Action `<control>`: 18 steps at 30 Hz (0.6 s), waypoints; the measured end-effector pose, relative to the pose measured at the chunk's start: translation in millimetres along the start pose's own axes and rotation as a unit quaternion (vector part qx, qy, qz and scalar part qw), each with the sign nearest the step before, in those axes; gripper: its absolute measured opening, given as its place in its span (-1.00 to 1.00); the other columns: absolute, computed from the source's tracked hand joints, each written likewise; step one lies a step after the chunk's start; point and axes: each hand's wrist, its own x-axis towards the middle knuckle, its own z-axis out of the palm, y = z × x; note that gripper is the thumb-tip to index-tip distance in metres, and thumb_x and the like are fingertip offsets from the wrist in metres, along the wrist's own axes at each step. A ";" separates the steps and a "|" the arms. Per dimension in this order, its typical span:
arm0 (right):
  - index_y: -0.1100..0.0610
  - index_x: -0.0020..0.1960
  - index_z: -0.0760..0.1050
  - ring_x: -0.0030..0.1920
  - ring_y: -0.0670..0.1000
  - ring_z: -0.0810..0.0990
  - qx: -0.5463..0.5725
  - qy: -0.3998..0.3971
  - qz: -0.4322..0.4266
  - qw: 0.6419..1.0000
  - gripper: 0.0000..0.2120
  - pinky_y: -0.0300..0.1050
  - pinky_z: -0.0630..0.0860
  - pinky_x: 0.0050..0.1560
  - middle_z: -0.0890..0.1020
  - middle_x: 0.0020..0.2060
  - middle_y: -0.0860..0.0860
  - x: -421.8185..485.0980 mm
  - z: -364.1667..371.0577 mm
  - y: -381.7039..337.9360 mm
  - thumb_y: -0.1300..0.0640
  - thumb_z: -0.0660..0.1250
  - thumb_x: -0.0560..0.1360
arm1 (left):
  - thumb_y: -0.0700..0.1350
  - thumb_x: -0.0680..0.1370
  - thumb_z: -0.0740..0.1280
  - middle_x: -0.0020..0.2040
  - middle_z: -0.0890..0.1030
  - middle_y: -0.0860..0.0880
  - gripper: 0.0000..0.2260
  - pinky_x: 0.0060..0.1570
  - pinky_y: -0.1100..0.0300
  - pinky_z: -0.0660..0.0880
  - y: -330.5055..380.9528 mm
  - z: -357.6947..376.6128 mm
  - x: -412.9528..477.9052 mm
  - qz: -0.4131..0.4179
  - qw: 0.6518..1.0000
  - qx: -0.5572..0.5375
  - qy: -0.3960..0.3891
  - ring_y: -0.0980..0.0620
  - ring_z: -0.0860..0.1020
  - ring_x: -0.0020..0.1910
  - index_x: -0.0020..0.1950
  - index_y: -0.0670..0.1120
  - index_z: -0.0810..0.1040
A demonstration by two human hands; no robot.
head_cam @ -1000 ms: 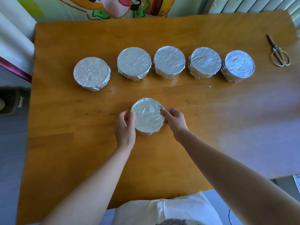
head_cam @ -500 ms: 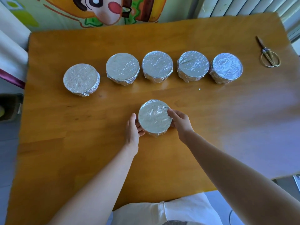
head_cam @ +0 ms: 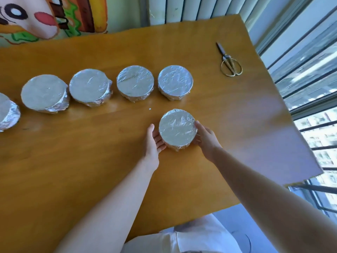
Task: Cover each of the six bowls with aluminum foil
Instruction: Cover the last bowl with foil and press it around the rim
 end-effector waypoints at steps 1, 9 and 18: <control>0.16 0.23 0.53 -0.05 0.04 0.63 0.006 0.001 0.000 1.000 -0.63 -0.15 0.54 -0.09 0.66 0.07 0.14 3.4 -13.4 -5.2 -0.09 0.22 0.61 | 0.20 0.64 0.14 0.22 0.61 -0.12 -0.55 0.11 0.10 0.48 -2.1 15.3 1.0 -0.006 1.000 -0.011 -0.006 -0.06 0.56 0.22 0.31 -0.10 0.52; 0.17 0.17 0.51 -0.08 -0.02 0.65 0.092 0.016 0.019 0.995 -0.77 -0.27 0.55 -0.19 0.65 0.05 0.10 49.6 -101.2 -49.6 0.04 0.23 0.63 | 0.16 0.63 0.19 0.31 0.55 -0.15 -0.50 0.23 0.10 0.42 -6.5 134.2 17.8 -0.026 0.995 -0.096 -0.005 -0.09 0.52 0.30 0.43 -0.14 0.42; 0.21 0.21 0.50 0.01 0.03 0.66 0.116 0.007 0.009 0.993 -0.72 -0.24 0.58 -0.12 0.67 0.05 0.12 103.3 -119.8 -100.1 0.04 0.24 0.63 | 0.12 0.63 0.19 0.06 0.59 -0.10 -0.61 0.38 0.11 0.36 26.3 196.8 54.7 -0.033 0.989 -0.142 0.008 -0.05 0.51 0.20 0.26 -0.16 0.47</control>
